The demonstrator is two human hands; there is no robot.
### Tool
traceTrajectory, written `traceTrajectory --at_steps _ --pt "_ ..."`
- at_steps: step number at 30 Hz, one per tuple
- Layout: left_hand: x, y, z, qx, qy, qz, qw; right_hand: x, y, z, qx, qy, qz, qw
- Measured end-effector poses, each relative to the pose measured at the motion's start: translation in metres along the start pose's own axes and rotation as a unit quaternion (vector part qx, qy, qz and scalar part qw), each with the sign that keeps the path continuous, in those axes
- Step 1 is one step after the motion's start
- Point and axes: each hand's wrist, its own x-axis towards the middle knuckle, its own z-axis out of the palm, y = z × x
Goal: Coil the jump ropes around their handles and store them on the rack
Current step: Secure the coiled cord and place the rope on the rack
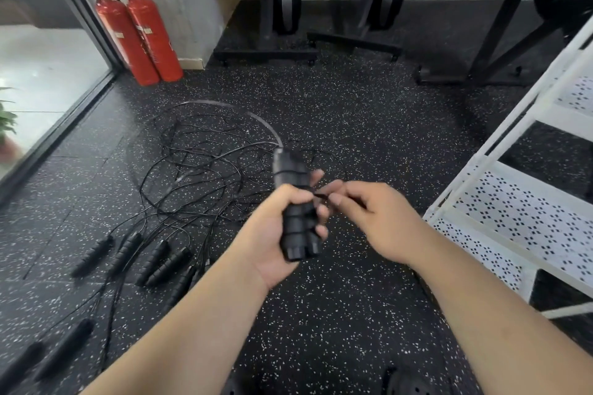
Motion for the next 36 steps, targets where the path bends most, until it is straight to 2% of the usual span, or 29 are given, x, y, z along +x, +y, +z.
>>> traceTrajectory --at_steps 2,4,6,9,11,13,15,16,17,19,21,22,23,24,25,28,30,34,36 --pt "0.004 -0.004 0.004 0.012 0.002 0.008 1.0 -0.001 0.006 0.002 -0.008 -0.033 0.012 0.999" --pt "0.009 0.01 -0.003 -0.015 0.057 0.055 0.997 -0.002 0.015 -0.01 0.028 -0.095 0.056 0.994" --pt "0.013 0.034 -0.02 -0.081 0.132 0.105 0.982 -0.007 0.025 -0.027 0.045 -0.124 0.092 0.987" --pt "0.017 0.052 -0.04 -0.132 0.212 0.138 0.958 -0.013 0.037 -0.045 0.021 -0.092 0.135 0.986" --pt "0.018 0.048 -0.04 -0.117 0.219 0.139 0.959 -0.013 0.04 -0.048 -0.037 -0.065 0.163 0.984" --pt "0.015 0.043 -0.033 -0.06 0.208 0.103 0.971 -0.011 0.042 -0.047 -0.149 -0.019 0.189 0.97" --pt "0.01 0.039 -0.025 0.087 0.209 0.03 0.974 -0.009 0.046 -0.046 -0.267 0.011 0.228 0.936" --pt "0.008 0.036 -0.024 0.192 0.206 -0.006 0.96 -0.009 0.049 -0.044 -0.314 0.012 0.243 0.918" --pt "0.005 0.032 -0.022 0.303 0.195 -0.032 0.932 -0.01 0.051 -0.042 -0.345 0.009 0.249 0.905" --pt "0.001 0.023 -0.02 0.512 0.153 -0.036 0.845 -0.012 0.055 -0.038 -0.357 -0.012 0.232 0.905" --pt "-0.002 0.015 -0.017 0.697 0.115 0.007 0.707 -0.012 0.052 -0.036 -0.311 -0.018 0.189 0.931" --pt "-0.004 0.012 -0.015 0.769 0.101 0.035 0.63 -0.013 0.048 -0.035 -0.266 -0.005 0.162 0.95" --pt "-0.005 0.01 -0.013 0.815 0.088 0.061 0.57 -0.012 0.043 -0.034 -0.217 0.016 0.131 0.967" --pt "-0.007 0.008 -0.011 0.836 0.079 0.082 0.537 -0.012 0.037 -0.034 -0.174 0.039 0.1 0.979" --pt "-0.008 0.007 -0.008 0.841 0.072 0.1 0.527 -0.012 0.03 -0.034 -0.136 0.058 0.07 0.987" --pt "-0.009 0.006 -0.004 0.829 0.051 0.147 0.537 -0.016 0.007 -0.032 -0.061 0.057 -0.005 0.997" --pt "-0.01 0.007 -0.003 0.809 0.042 0.163 0.563 -0.018 0.0 -0.028 -0.034 0.025 -0.026 0.999" --pt "-0.007 0.011 -0.008 0.722 0.045 0.164 0.67 -0.017 -0.002 -0.027 0.042 0.003 0.001 0.999" --pt "-0.004 0.013 -0.009 0.652 0.043 0.151 0.742 -0.016 -0.002 -0.031 0.039 0.022 -0.004 0.999"
